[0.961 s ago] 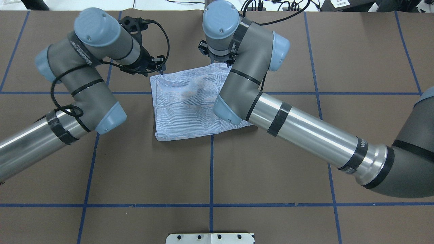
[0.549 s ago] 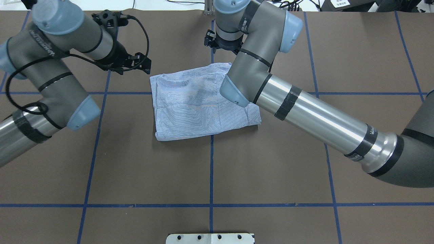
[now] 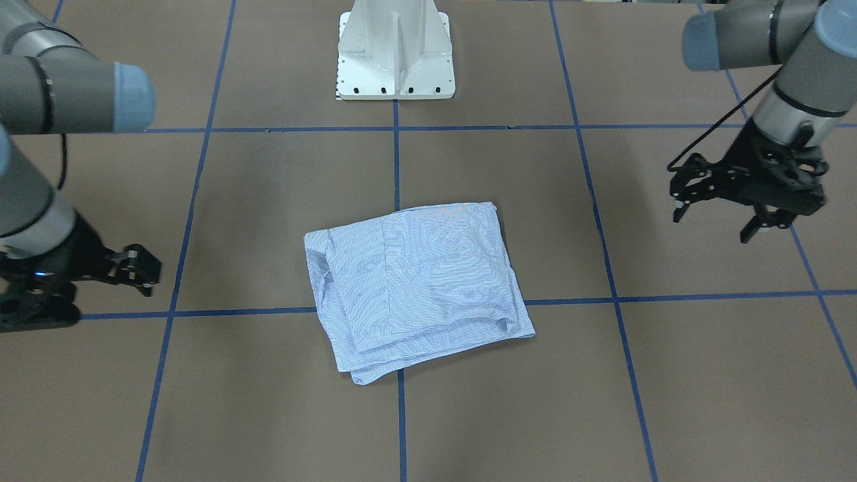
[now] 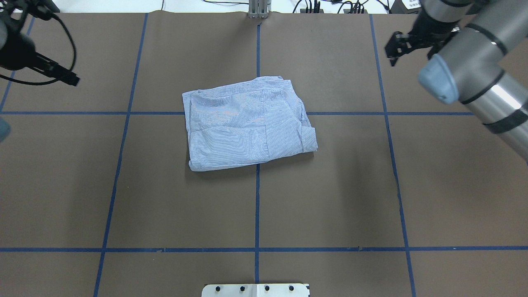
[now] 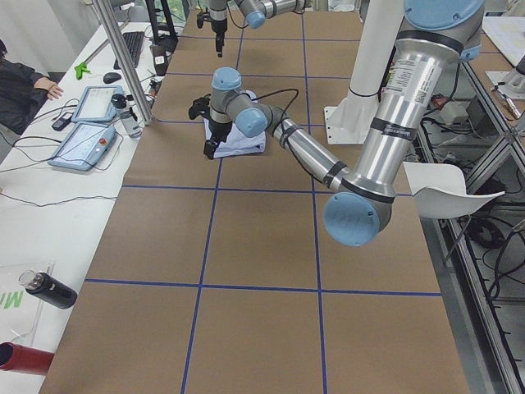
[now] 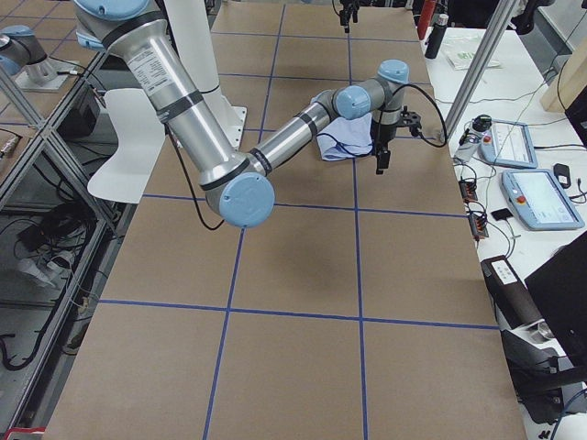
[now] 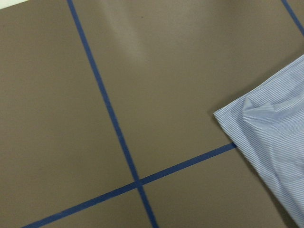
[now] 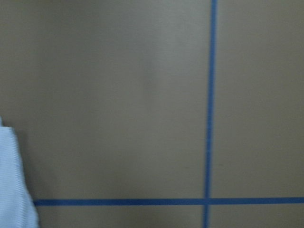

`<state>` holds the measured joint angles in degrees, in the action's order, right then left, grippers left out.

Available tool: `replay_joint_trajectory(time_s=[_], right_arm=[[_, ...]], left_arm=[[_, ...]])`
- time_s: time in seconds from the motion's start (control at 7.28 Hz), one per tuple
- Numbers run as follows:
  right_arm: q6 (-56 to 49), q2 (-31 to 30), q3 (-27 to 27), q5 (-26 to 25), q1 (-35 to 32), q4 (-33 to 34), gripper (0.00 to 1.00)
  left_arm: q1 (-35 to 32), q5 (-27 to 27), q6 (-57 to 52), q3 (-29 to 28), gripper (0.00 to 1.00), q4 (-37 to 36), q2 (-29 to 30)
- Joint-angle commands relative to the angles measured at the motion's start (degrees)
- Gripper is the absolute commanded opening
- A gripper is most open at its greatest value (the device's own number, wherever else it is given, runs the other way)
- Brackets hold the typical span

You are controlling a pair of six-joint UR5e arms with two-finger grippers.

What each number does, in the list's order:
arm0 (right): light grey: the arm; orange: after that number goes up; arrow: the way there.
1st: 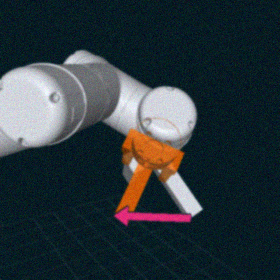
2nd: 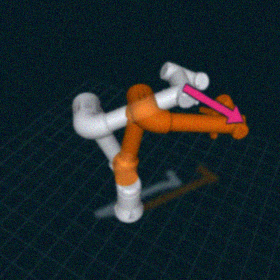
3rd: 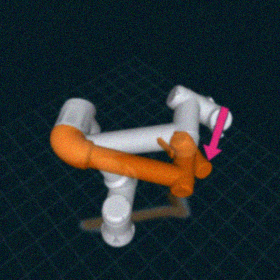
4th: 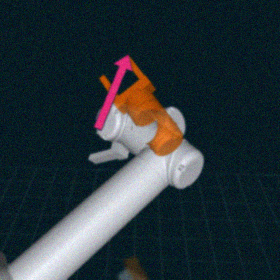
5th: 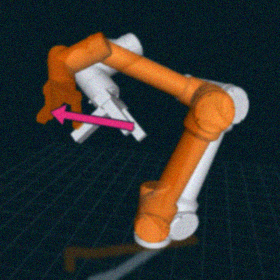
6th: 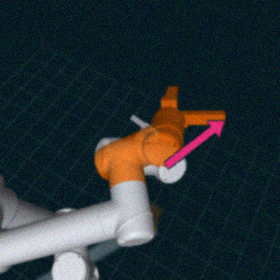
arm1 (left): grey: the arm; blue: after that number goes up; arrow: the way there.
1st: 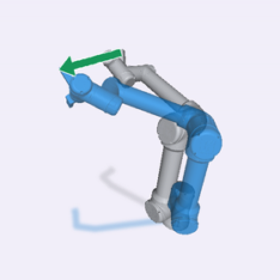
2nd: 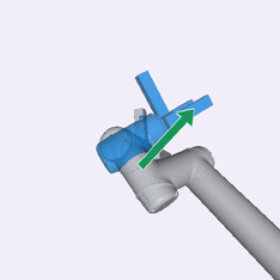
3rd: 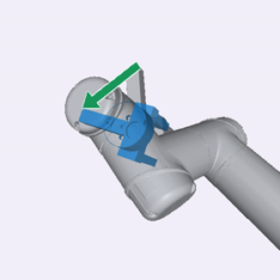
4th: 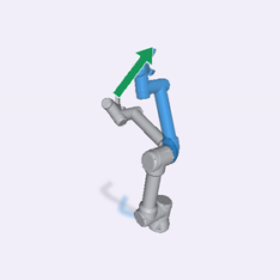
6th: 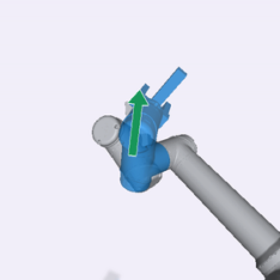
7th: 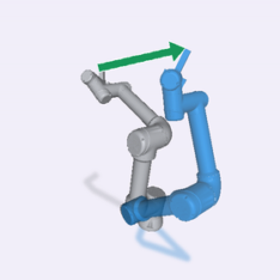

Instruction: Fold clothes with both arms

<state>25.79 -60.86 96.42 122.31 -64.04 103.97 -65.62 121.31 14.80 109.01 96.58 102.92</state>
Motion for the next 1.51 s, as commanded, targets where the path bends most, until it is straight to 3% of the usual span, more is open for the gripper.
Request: replay_joint_trajectory(time_s=[0.0,0.27,0.55,0.69,1.37], right_arm=[[-22.9,-13.1,4.0,2.2,-10.1,2.1,1.0],[-35.0,-24.8,4.5,8.6,-19.8,0.3,1.0],[-34.6,-38.7,6.3,8.6,-23.0,-11.0,1.0],[-33.8,-41.2,6.5,8.7,-23.8,-14.1,1.0],[-27.4,-41.4,10.8,8.0,-24.0,-14.1,1.0]], left_arm=[[-12.2,6.6,-16.4,-0.5,1.0,-2.1,-8.4],[-19.8,10.1,-18.6,0.1,1.0,-1.4,-16.8],[-23.6,8.1,-18.9,-4.1,1.0,-1.7,-17.7],[-24.0,8.2,-18.2,-4.8,1.0,-2.3,-19.0],[-24.0,10.3,-17.8,-3.9,1.0,-8.3,-20.6]])
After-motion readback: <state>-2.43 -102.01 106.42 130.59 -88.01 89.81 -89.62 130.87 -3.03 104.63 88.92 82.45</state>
